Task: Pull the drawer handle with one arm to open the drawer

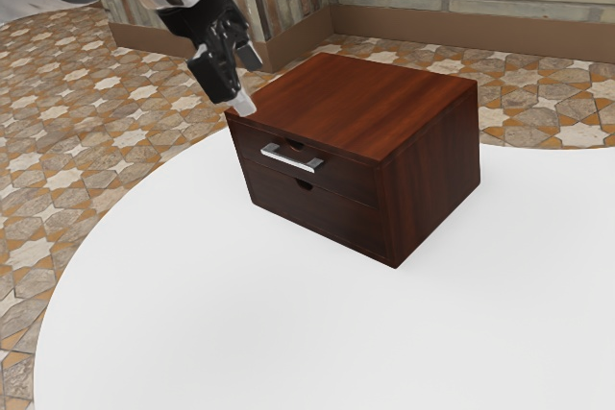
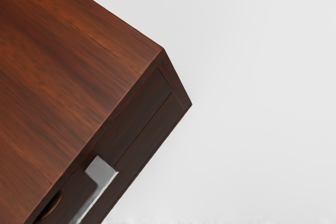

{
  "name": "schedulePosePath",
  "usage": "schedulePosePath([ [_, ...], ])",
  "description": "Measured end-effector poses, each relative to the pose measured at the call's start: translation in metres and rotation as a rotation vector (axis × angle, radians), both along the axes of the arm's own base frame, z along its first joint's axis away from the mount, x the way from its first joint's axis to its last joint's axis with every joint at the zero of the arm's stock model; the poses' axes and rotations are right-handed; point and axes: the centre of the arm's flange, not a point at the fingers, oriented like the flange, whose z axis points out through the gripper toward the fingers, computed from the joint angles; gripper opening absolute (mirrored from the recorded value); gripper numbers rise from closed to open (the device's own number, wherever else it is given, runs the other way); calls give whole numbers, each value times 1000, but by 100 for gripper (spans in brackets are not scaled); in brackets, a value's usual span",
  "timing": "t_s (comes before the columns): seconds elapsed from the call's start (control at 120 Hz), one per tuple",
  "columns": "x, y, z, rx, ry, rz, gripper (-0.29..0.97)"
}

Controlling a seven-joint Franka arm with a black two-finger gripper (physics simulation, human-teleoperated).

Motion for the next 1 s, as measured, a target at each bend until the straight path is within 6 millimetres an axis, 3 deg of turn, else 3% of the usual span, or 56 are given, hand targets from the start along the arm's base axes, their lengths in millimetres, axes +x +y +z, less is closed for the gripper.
schedulePosePath([
  [0.117,21,18,-29,30,4,-75,68],
  [0.233,28,40,-40,71,-31,-128,68],
  [0.417,44,77,-77,125,-62,-193,66],
  [0.55,64,68,-112,144,-84,-276,63],
  [0.708,78,65,-123,221,-130,-350,55],
  [1.0,87,69,-151,306,-151,-428,54],
])
